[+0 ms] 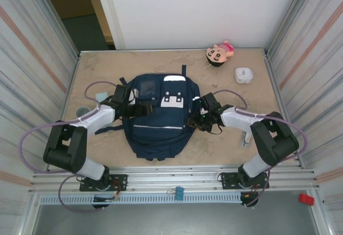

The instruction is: Pack the student bag

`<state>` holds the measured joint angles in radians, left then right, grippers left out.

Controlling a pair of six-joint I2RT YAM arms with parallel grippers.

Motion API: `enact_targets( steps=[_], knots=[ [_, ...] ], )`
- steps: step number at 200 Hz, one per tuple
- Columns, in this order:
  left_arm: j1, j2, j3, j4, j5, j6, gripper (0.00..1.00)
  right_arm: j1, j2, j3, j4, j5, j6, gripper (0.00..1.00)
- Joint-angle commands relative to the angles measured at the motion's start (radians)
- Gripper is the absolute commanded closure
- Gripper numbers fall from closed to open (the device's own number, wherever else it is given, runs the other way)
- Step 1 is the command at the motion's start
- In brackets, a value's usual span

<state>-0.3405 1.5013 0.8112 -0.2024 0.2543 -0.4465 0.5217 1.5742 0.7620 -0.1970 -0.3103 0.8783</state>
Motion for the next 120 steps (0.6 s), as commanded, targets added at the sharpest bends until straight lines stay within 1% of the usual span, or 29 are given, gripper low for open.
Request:
enact_targets(
  steps=[1, 18, 37, 53, 70, 89, 100, 109, 120],
  knots=[
    [-0.070, 0.085, -0.005, 0.096, 0.009, -0.058, 0.16, -0.061, 0.056, 0.007, 0.084, 0.039, -0.022, 0.76],
    [-0.088, 0.122, 0.039, 0.135, -0.001, -0.080, 0.16, -0.114, 0.091, 0.014, 0.108, 0.019, -0.035, 0.77],
    [-0.111, 0.149, 0.093, 0.126, -0.016, -0.092, 0.15, -0.166, 0.096, 0.023, 0.113, 0.001, -0.062, 0.77],
    [-0.136, 0.131, 0.122, 0.098, -0.055, -0.067, 0.14, -0.201, 0.069, 0.032, 0.092, -0.023, -0.087, 0.73],
    [-0.161, 0.071, 0.142, 0.055, -0.110, -0.019, 0.11, -0.232, -0.001, 0.037, 0.048, -0.053, -0.119, 0.68],
    [-0.192, -0.023, 0.165, 0.000, -0.201, 0.089, 0.06, -0.277, -0.136, 0.033, -0.018, -0.090, -0.125, 0.60],
    [-0.197, -0.074, 0.164, -0.005, -0.237, 0.186, 0.04, -0.299, -0.224, 0.035, -0.064, -0.087, -0.133, 0.55],
    [-0.197, -0.112, 0.151, 0.011, -0.234, 0.278, 0.04, -0.309, -0.292, 0.041, -0.108, -0.073, -0.145, 0.51],
    [-0.197, -0.147, 0.130, 0.050, -0.179, 0.421, 0.04, -0.318, -0.363, 0.049, -0.158, -0.054, -0.159, 0.49]
  ],
)
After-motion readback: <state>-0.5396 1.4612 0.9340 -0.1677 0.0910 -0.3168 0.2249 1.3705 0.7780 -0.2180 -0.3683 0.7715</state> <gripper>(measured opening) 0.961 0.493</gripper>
